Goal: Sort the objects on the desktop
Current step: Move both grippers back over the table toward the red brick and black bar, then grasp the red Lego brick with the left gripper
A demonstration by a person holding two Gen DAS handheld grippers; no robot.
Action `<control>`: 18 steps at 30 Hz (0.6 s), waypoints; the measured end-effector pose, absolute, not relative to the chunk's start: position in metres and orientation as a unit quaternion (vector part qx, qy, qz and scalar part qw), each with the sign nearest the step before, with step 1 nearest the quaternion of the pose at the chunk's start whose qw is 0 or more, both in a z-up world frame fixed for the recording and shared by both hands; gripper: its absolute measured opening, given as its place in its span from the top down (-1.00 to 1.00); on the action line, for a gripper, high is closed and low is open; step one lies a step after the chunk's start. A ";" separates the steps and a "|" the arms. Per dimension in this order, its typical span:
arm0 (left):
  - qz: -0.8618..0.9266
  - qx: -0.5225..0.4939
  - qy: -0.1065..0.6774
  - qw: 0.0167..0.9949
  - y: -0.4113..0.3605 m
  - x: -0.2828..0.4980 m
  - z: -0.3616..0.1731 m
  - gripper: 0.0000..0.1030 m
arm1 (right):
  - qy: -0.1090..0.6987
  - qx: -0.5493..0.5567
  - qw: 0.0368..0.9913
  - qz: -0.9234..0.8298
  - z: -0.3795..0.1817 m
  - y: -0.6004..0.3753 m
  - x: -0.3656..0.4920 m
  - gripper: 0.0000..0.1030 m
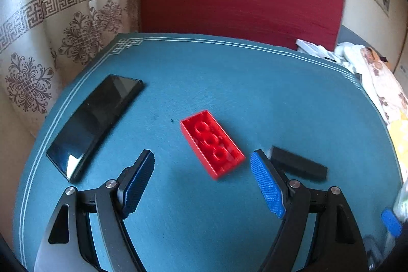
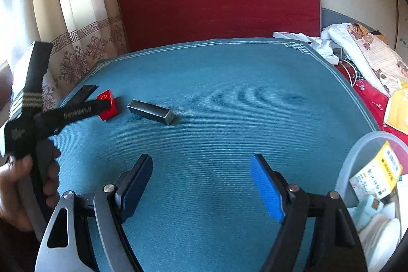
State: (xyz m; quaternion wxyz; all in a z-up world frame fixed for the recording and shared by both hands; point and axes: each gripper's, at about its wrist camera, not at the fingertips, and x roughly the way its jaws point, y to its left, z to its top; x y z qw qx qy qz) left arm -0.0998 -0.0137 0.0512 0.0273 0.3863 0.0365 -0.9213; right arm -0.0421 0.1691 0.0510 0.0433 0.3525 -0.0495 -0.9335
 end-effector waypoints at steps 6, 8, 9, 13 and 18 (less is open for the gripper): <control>-0.917 0.395 0.047 0.039 -0.018 -0.125 0.045 -0.58 | -0.055 0.361 0.046 -0.930 0.044 0.171 -0.047 -0.60; -0.915 0.398 0.047 0.044 -0.016 -0.130 0.042 -0.58 | -0.056 0.364 0.046 -0.929 0.041 0.171 -0.048 -0.60; -0.914 0.400 0.044 0.048 -0.014 -0.131 0.041 -0.58 | -0.056 0.367 0.046 -0.928 0.039 0.170 -0.050 -0.60; -0.907 0.416 0.040 0.054 -0.013 -0.139 0.031 -0.58 | -0.051 0.372 0.048 -0.925 0.035 0.166 -0.054 -0.60; -0.910 0.411 0.040 0.046 -0.019 -0.138 0.030 -0.58 | -0.039 0.373 0.055 -0.925 0.036 0.155 -0.062 -0.60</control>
